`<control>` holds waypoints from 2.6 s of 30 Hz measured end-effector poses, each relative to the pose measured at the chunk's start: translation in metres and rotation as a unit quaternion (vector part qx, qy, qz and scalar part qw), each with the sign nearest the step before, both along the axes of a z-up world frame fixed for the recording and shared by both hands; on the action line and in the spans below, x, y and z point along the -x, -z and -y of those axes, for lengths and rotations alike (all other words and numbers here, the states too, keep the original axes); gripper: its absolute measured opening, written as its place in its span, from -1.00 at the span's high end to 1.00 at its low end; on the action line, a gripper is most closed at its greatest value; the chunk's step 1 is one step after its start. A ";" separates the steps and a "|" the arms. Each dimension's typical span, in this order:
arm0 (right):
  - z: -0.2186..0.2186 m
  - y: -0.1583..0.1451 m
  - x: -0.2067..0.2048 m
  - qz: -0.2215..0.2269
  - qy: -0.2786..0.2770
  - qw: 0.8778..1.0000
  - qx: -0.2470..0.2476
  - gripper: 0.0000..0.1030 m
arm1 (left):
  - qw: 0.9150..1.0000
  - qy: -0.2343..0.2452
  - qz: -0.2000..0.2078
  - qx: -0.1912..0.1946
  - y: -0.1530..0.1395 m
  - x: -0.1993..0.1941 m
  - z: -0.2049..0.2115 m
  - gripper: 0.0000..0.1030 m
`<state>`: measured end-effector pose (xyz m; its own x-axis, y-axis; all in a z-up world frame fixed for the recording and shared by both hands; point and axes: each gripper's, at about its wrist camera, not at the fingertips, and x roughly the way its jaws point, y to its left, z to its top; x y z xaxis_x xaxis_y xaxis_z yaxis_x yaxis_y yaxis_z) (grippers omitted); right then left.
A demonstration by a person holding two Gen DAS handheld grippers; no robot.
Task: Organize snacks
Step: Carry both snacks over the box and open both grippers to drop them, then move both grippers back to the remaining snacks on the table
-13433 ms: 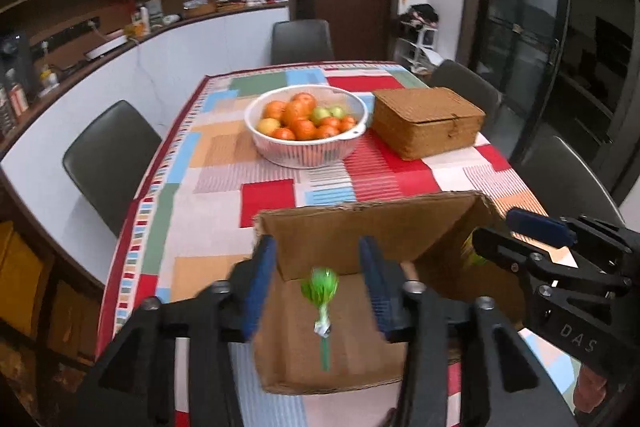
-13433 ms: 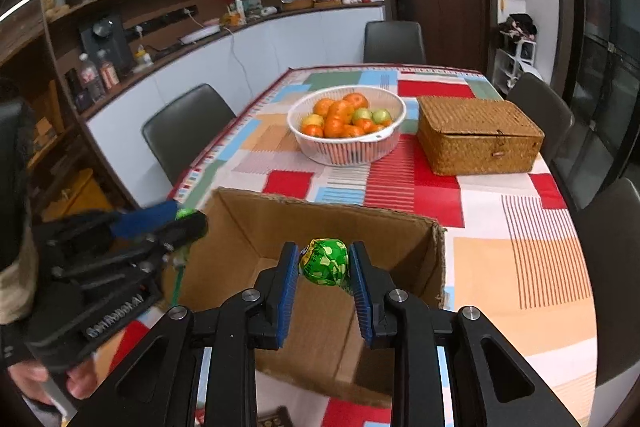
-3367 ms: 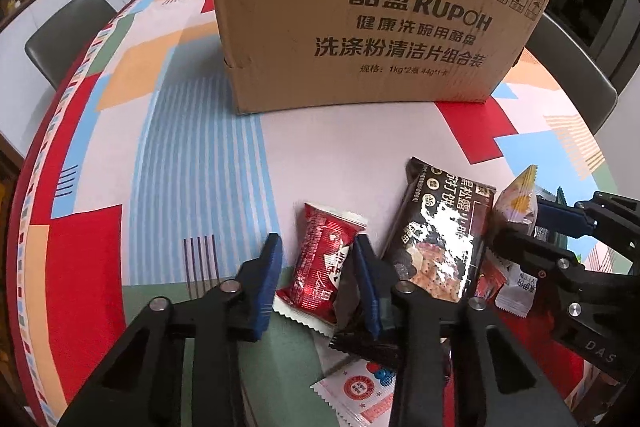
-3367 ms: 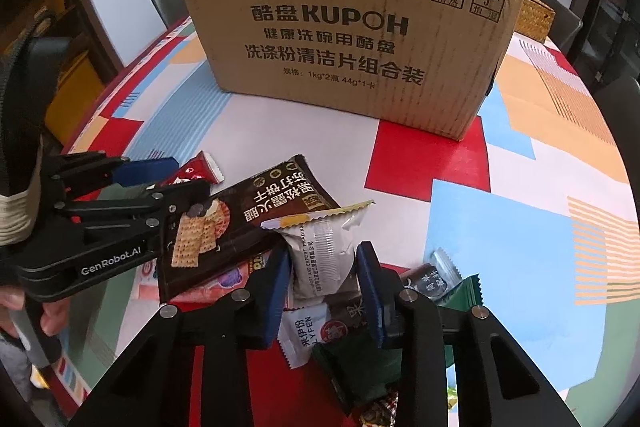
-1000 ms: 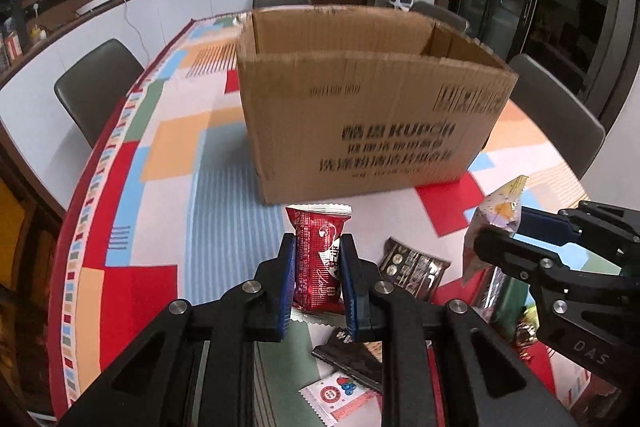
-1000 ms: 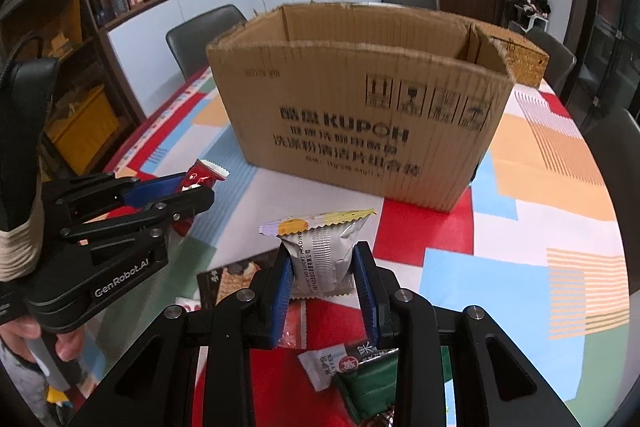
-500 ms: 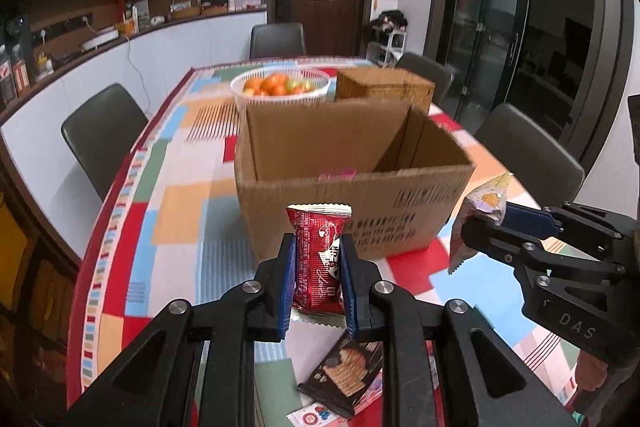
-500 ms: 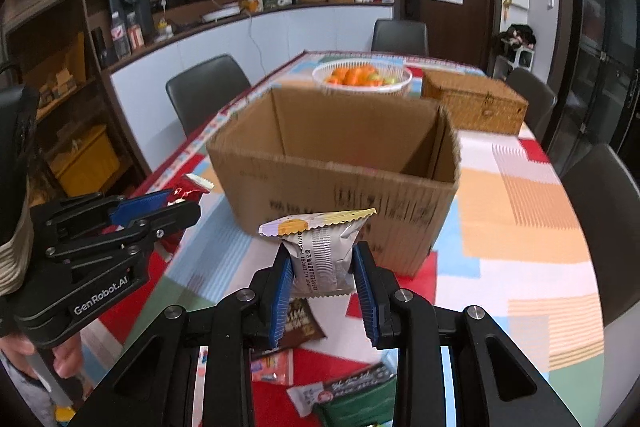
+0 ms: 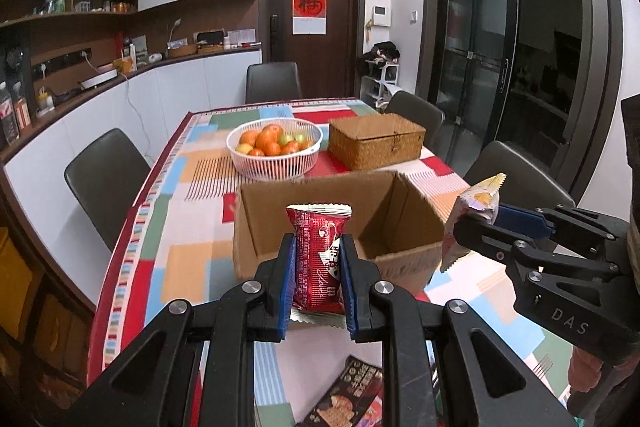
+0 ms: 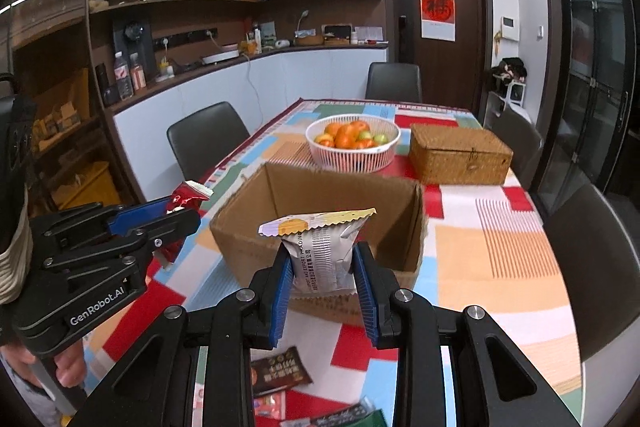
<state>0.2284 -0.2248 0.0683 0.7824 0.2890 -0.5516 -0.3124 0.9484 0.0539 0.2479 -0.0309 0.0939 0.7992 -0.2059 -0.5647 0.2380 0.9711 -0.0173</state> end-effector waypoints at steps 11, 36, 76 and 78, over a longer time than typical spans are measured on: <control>0.005 -0.007 -0.064 -0.039 -0.011 0.999 -0.028 0.39 | 0.999 0.012 -0.039 0.019 -0.009 -0.060 0.007 0.58; 0.011 0.038 -0.039 -0.043 0.032 0.998 0.022 -0.06 | 1.000 -0.004 -0.013 -0.023 0.029 -0.006 0.007 -0.01; 0.066 0.160 0.110 -0.174 0.087 0.980 0.046 -0.05 | 0.985 0.133 -0.068 -0.090 0.150 0.103 0.067 -0.06; 0.065 0.164 0.110 -0.179 0.089 0.979 0.048 -0.05 | 0.984 0.137 -0.072 -0.093 0.154 0.100 0.069 -0.06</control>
